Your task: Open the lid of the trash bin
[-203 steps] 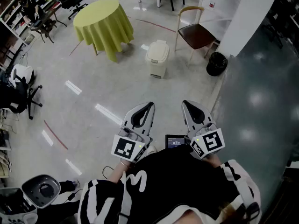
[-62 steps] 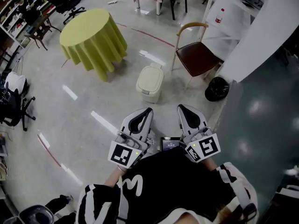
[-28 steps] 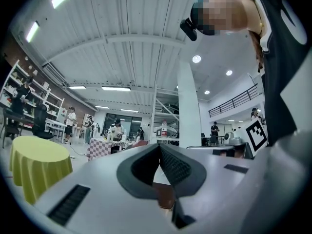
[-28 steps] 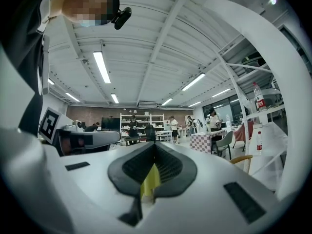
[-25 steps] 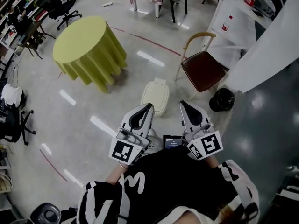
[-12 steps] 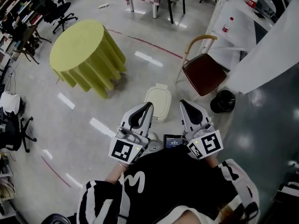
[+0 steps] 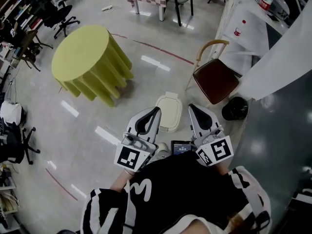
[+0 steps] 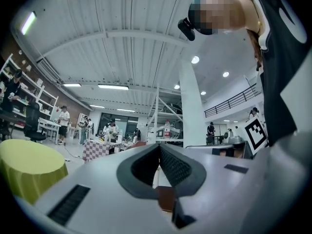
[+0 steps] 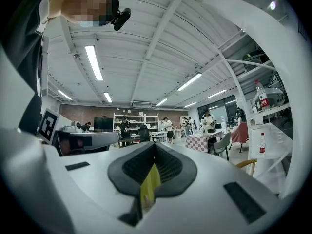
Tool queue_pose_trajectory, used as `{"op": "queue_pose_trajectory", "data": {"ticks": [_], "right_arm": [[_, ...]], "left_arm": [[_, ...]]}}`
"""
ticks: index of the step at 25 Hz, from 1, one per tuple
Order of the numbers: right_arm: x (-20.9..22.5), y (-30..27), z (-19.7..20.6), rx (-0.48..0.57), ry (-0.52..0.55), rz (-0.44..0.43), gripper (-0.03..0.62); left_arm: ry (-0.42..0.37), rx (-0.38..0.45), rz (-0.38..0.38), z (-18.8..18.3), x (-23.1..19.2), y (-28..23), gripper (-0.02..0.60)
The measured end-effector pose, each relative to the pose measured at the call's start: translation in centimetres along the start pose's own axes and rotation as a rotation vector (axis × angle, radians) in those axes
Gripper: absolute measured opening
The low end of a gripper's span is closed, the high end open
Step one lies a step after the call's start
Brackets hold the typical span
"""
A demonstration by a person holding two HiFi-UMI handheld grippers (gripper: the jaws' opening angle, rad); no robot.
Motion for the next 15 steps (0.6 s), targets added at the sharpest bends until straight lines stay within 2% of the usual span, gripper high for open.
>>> {"op": "queue_pose_trajectory", "data": {"ticks": [5,15], "right_arm": [[-0.2,-1.7,0.8,-0.008,0.004,0.000,0.003],[0.2,-4.6,1.7,-0.017,0.001,-0.002,0.003]], "left_arm": [[-0.009,0.015,-0.005,0.0,-2.2,-0.4,0.008],[0.022,-0.012,-0.004,0.9,-4.9,-1.1,0.008]]}}
Point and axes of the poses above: the fingertips, and each gripper's own axes: y backward along the fingers, x to its right, z out of its underside, the point moved 9 cm from there along y, backward along the fingers, and after that the axes turned 14 degrees about x, right-handed, at the moved point
